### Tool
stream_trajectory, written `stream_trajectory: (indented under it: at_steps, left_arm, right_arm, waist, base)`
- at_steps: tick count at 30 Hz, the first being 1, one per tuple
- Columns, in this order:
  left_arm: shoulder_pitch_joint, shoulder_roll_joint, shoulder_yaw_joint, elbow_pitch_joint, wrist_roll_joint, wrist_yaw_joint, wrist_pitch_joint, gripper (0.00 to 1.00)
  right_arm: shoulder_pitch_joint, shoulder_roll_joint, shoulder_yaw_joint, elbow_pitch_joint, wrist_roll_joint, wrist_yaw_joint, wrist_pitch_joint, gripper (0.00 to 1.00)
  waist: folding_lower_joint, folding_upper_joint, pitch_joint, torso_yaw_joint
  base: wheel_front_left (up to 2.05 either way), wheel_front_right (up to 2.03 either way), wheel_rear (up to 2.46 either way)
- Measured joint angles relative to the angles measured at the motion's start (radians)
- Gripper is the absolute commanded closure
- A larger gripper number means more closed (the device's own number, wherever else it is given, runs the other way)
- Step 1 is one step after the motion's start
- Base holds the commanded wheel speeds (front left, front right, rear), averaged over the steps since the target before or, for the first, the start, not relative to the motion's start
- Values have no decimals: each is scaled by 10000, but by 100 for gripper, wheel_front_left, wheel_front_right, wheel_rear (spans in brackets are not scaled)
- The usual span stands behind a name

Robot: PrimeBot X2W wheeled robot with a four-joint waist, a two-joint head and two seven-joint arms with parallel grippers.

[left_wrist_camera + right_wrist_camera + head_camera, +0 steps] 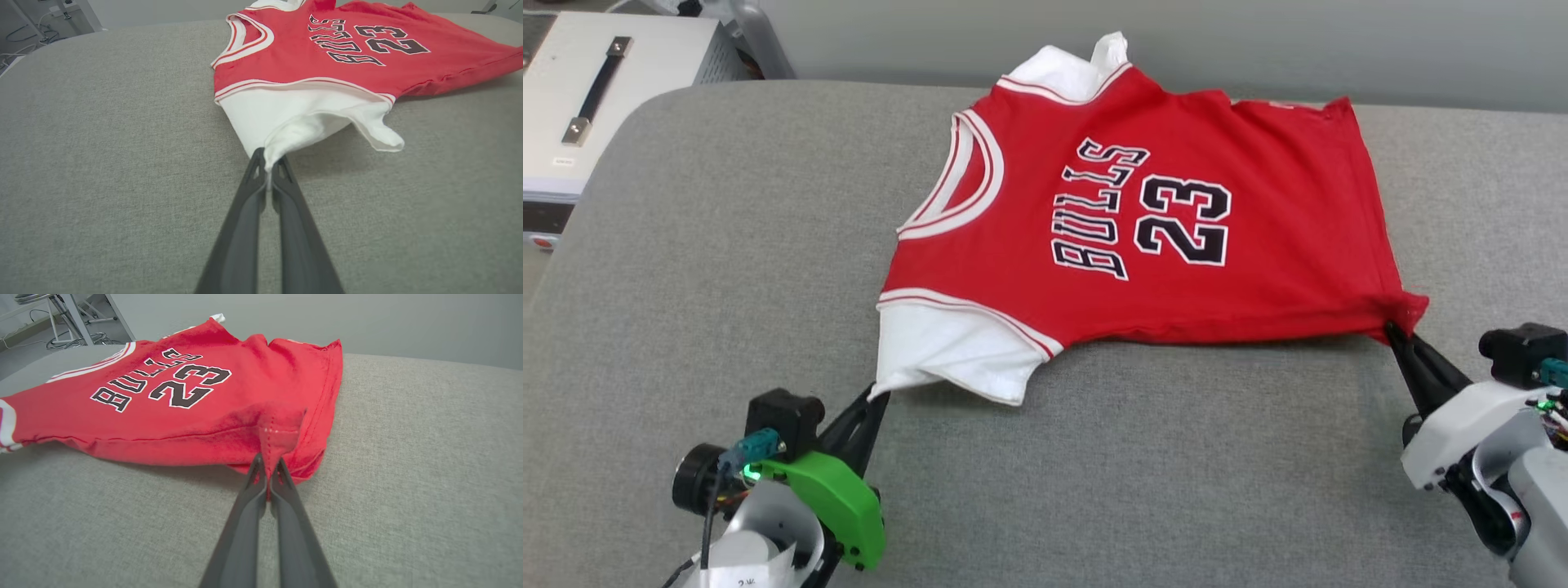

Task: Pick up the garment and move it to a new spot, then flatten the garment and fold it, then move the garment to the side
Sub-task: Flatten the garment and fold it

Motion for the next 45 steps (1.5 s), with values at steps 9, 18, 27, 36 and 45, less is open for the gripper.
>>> stream_trajectory:
  at_steps: [9, 18, 27, 36, 45]
  left_arm:
    - [1392, 686, -504, -1415, -1239, -199, 2222, 100]
    - [2957, 1582, -573, -3469, -2203, -96, 3956, 100]
    - [3969, 2157, -688, -4546, -3049, -12, 5010, 100]
    - [3194, 2123, -339, -4729, -2867, -8, 4564, 100]
    - [846, 2010, -301, -4324, -2514, -100, 4882, 100]
  right_arm:
    - [1308, -648, 221, -422, 1037, -2, 272, 100]
    - [2728, -1369, 221, -1873, 1751, -59, 1028, 100]
    - [4379, -1877, -474, -3264, 2213, -59, 1699, 100]
    - [4674, -1753, -1338, -4096, 2186, -59, 1998, 100]
    - [4137, -1411, -1941, -4550, 2075, -61, 2711, 100]
  waist:
    - [0, 0, -892, -3]
    - [0, 0, -1505, -178]
    - [0, 0, -1618, -328]
    - [1, 0, -1349, -458]
    - [1, 0, -750, -623]
  base:
    - [0, 0, 0]
    - [0, 0, 0]
    - [0, 0, 0]
    - [0, 0, 0]
    - [0, 0, 0]
